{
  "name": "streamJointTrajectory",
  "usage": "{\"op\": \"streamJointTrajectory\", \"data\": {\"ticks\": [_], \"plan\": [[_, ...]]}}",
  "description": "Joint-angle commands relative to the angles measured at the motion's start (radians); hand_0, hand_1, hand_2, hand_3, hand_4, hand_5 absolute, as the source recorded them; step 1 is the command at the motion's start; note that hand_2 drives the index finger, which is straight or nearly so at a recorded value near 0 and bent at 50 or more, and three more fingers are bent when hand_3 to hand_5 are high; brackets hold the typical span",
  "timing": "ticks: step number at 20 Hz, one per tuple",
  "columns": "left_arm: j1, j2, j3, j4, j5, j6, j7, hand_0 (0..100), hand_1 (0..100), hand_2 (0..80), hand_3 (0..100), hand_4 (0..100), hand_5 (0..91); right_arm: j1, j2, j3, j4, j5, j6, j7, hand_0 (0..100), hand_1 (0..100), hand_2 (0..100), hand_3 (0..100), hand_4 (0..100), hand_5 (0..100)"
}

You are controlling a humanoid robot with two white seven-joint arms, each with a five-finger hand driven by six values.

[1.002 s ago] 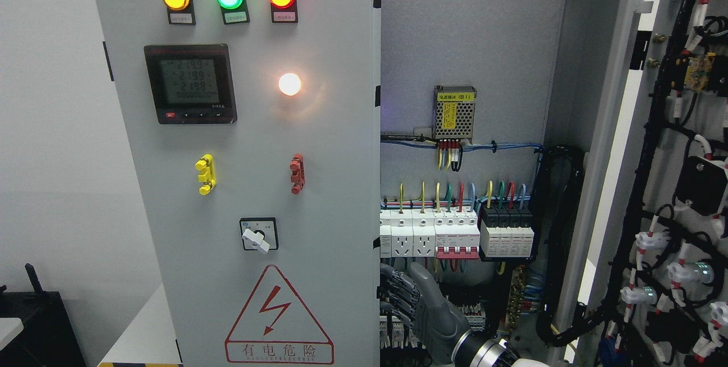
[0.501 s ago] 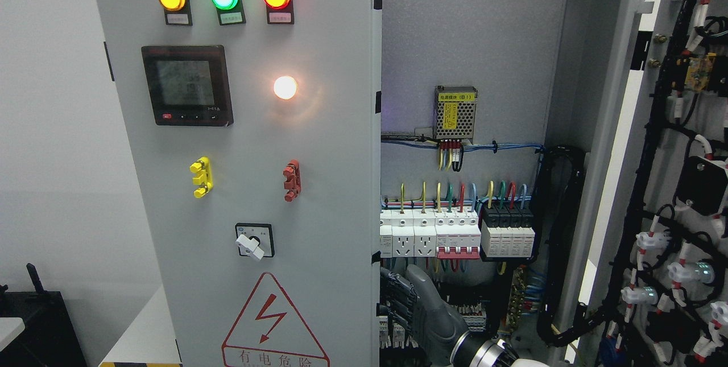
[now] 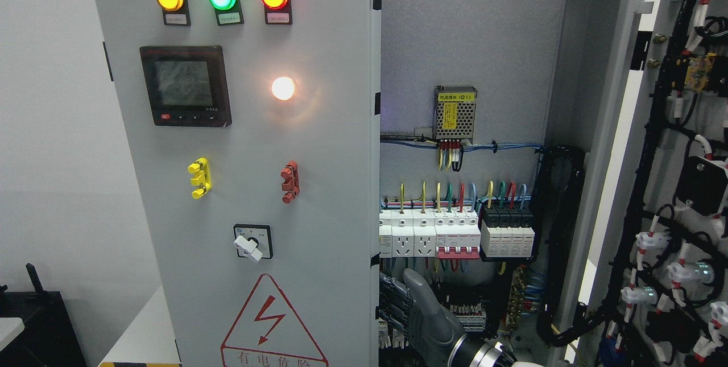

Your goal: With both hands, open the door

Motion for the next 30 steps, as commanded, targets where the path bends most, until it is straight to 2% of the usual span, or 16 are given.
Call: {"op": "streamJointTrajectory", "data": {"ticks": [1,7,22,30], "plan": [[0.0,0.0,0.0,-0.005,0.0,0.0,0.0,0,0,0.0,0,3,0.0,0.004,0.008,0.012,-0.032,-0.006,-0.001,0.013,0,0,0,0,0,0],[0.0,0.0,0.0,-0.005,0.0,0.0,0.0,0,0,0.0,0,3,0.0,0.019,0.011,0.032,-0.061,-0.006,-0.001,0.017,0,0,0,0,0,0],[0.0,0.0,0.0,-0.005,0.0,0.0,0.0,0,0,0.0,0,3,0.0,0.071,0.013,0.037,-0.144,-0.021,-0.001,0.019,0,0,0,0,0,0],[0.0,0.0,0.0,-0.005,0.0,0.0,0.0,0,0,0.0,0,3,0.0,0.105,0.019,0.077,-0.208,-0.042,-0.001,0.019,0,0,0,0,0,0]]}}
